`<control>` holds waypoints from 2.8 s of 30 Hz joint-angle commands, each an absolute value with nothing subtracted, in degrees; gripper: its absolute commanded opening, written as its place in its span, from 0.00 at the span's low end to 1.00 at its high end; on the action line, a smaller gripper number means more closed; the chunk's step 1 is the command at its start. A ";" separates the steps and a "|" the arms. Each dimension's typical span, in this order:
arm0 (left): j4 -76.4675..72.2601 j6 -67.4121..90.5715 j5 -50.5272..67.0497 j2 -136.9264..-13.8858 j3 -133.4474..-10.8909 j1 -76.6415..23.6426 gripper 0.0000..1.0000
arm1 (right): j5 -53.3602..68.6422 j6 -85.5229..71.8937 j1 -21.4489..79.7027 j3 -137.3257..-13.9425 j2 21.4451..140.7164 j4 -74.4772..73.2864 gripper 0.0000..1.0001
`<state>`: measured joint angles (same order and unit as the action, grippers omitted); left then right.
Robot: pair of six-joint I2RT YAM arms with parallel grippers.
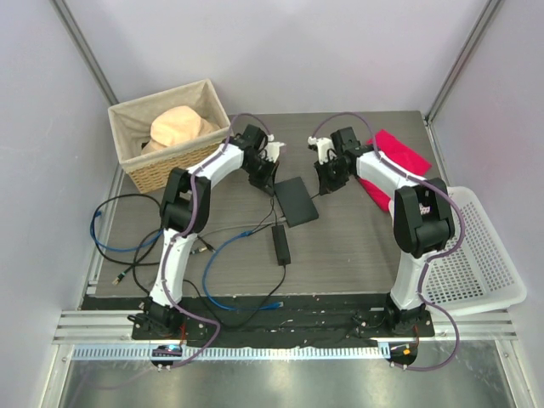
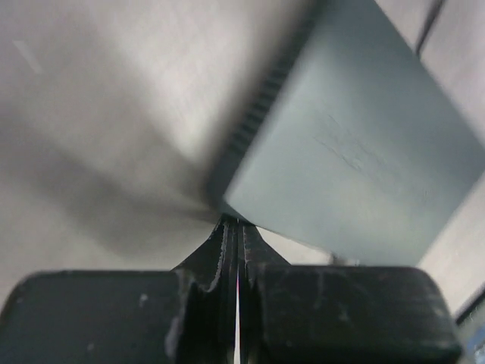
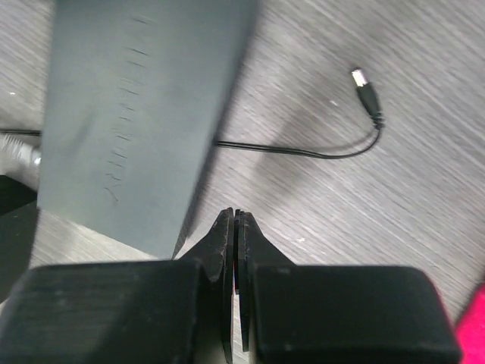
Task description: Pull the plug from the switch port
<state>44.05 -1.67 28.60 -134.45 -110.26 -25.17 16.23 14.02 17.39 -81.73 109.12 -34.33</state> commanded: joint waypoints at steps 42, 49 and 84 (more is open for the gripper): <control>54.93 -6.86 57.31 -138.07 -105.64 -24.26 0.38 | 21.97 17.05 25.84 -80.77 116.54 -37.70 0.01; 51.51 -1.59 58.10 -140.36 -108.19 -24.35 0.38 | 21.45 16.88 25.93 -80.86 116.72 -37.71 0.01; 45.08 -1.91 60.29 -140.71 -102.04 -27.68 0.31 | 21.19 14.59 25.93 -76.73 116.81 -36.30 0.01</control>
